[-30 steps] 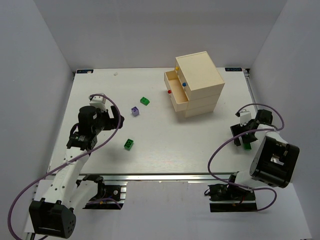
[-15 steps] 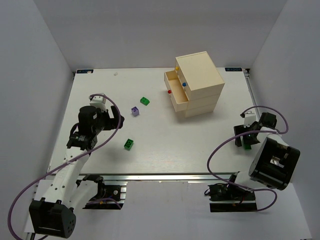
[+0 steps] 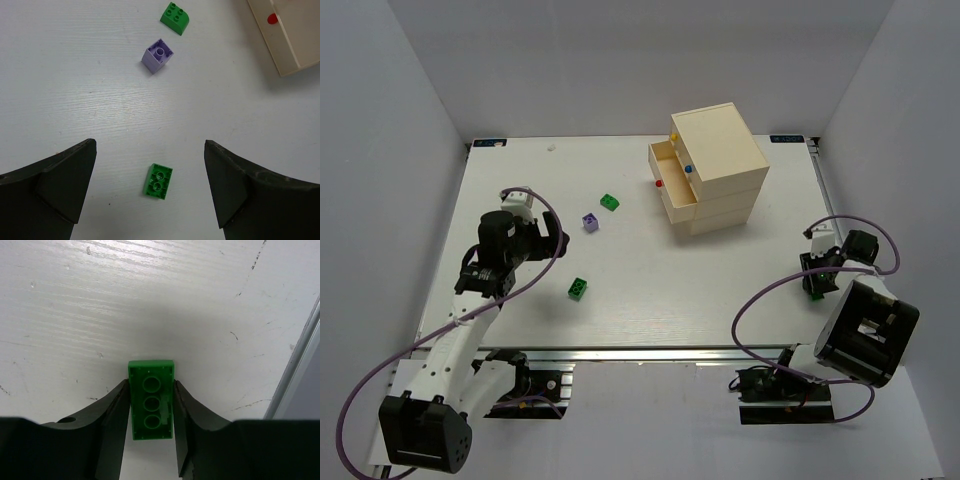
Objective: Sort the legos into containers by color
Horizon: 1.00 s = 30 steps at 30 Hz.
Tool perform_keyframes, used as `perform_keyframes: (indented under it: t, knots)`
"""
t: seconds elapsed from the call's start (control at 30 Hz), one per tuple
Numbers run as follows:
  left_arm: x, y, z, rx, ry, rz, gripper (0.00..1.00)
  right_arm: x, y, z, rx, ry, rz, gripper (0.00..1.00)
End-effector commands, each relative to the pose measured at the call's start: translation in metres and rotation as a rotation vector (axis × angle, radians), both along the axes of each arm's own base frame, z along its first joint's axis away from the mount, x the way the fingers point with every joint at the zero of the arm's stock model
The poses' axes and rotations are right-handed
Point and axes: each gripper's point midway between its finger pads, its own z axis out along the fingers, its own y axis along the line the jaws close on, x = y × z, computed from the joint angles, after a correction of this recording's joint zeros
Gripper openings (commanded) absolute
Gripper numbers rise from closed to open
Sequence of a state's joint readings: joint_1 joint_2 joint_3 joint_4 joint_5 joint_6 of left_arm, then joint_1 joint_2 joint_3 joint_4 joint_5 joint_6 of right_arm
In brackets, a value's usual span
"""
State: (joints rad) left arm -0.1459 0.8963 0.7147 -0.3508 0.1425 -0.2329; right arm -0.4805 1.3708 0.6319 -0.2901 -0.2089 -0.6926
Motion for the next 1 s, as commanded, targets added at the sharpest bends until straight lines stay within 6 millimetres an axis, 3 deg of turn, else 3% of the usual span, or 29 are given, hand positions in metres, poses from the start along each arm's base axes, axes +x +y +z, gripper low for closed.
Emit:
perform_keyframes:
  t: [0.0, 0.07, 0.1, 0.17, 0.3, 0.37, 0.4, 0.47, 0.53, 0.6, 0.63, 0.73, 0.77, 0.83, 0.87, 0.97]
  knots:
    - [0.000, -0.003, -0.004, -0.002, 0.007, -0.014, 0.98, -0.036, 0.017, -0.020, 0.053, 0.138, 0.068, 0.20]
    - [0.000, -0.002, -0.005, -0.002, 0.011, -0.008, 0.98, -0.037, 0.031, -0.011, 0.100, 0.134, 0.156, 0.10]
    - [0.001, -0.001, -0.007, -0.003, 0.020, 0.000, 0.98, -0.026, 0.042, 0.004, 0.152, 0.081, 0.215, 0.00]
    - [0.001, 0.001, -0.010, -0.006, 0.028, 0.020, 0.97, -0.017, 0.068, 0.027, 0.235, -0.008, 0.385, 0.00]
    - [0.004, 0.013, -0.016, -0.014, 0.055, 0.127, 0.96, -0.030, 0.139, 0.089, 0.430, -0.092, 0.764, 0.00]
    - [0.005, 0.016, -0.018, -0.020, 0.072, 0.160, 0.93, -0.020, 0.162, 0.118, 0.457, -0.180, 0.879, 0.00]
    - [0.005, 0.016, -0.019, -0.025, 0.081, 0.165, 0.93, -0.021, 0.178, 0.121, 0.476, -0.183, 0.929, 0.00]
    - [0.007, 0.030, -0.023, 0.001, 0.098, 0.234, 0.92, -0.006, 0.198, 0.148, 0.492, -0.226, 0.952, 0.00]
    - [0.006, 0.032, -0.026, 0.002, 0.112, 0.254, 0.92, 0.021, 0.221, 0.180, 0.449, -0.328, 1.006, 0.00]
    - [0.006, 0.032, -0.032, -0.004, 0.134, 0.267, 0.92, 0.027, 0.256, 0.201, 0.484, -0.323, 1.003, 0.00]
    - [0.007, 0.032, -0.034, -0.007, 0.141, 0.271, 0.92, 0.048, 0.266, 0.230, 0.453, -0.427, 1.011, 0.00]
    - [0.008, 0.031, -0.040, -0.006, 0.165, 0.269, 0.92, 0.066, 0.304, 0.262, 0.529, -0.427, 0.937, 0.00]
    - [0.008, 0.030, -0.042, -0.007, 0.170, 0.262, 0.92, 0.079, 0.317, 0.290, 0.533, -0.488, 0.937, 0.00]
    - [0.008, 0.028, -0.046, -0.002, 0.180, 0.250, 0.92, 0.088, 0.339, 0.295, 0.625, -0.425, 0.892, 0.00]
    - [0.009, 0.027, -0.047, -0.004, 0.183, 0.242, 0.92, 0.093, 0.350, 0.310, 0.631, -0.459, 0.898, 0.00]
    - [0.009, 0.025, -0.052, 0.001, 0.204, 0.227, 0.93, 0.107, 0.374, 0.308, 0.632, -0.461, 0.856, 0.00]
